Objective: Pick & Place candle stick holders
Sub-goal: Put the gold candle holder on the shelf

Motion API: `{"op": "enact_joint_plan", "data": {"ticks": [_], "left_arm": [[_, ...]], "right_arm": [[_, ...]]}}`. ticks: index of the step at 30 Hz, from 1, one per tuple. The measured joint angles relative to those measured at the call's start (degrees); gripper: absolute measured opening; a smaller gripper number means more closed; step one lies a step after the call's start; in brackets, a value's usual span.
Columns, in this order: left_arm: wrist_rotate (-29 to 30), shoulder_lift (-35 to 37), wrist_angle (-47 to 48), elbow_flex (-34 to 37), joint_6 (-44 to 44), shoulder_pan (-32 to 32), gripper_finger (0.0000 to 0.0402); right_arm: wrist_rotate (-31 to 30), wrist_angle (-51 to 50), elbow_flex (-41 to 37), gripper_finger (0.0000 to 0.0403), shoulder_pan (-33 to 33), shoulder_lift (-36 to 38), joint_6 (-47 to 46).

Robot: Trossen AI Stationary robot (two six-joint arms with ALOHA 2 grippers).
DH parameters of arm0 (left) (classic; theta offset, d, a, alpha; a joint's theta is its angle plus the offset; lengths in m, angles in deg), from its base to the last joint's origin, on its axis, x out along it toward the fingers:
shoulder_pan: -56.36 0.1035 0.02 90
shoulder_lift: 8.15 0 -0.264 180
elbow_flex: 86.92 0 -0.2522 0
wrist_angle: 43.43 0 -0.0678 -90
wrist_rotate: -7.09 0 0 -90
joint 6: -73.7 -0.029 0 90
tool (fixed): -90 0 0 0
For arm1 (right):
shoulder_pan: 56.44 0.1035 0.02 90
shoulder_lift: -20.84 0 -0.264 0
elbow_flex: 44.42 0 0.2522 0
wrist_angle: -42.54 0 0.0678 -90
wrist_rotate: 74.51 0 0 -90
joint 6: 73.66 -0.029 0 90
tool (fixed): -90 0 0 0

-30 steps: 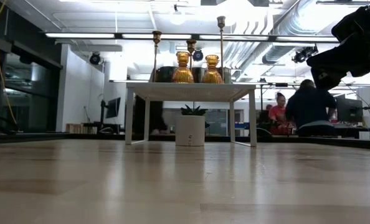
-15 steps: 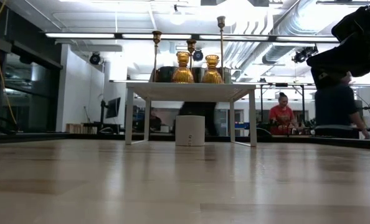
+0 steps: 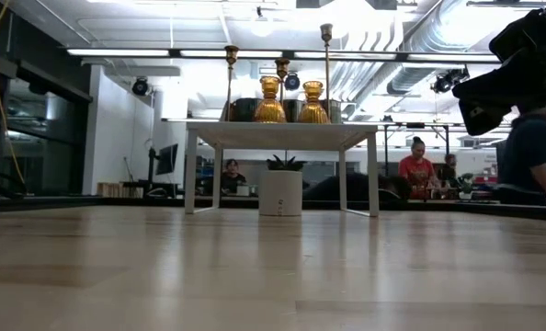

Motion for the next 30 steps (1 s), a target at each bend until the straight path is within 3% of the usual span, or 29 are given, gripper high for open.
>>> {"op": "enact_joint_plan", "data": {"ticks": [6, 23, 30], "left_arm": [[4.58, 0.00, -0.05, 0.00, 0.04, 0.19, 0.0284], [1.44, 0.00, -0.99, 0.00, -3.17, 3.02, 0.0284], [0.98, 0.00, -1.22, 0.00, -3.19, 3.02, 0.0232]], "right_arm": [[0.01, 0.00, 0.00, 0.0003, -0.02, 0.00, 0.00], [0.01, 0.00, 0.00, 0.0003, 0.00, 0.00, 0.02], [-0.01, 0.00, -0.01, 0.0003, 0.00, 0.00, 0.00]]}}
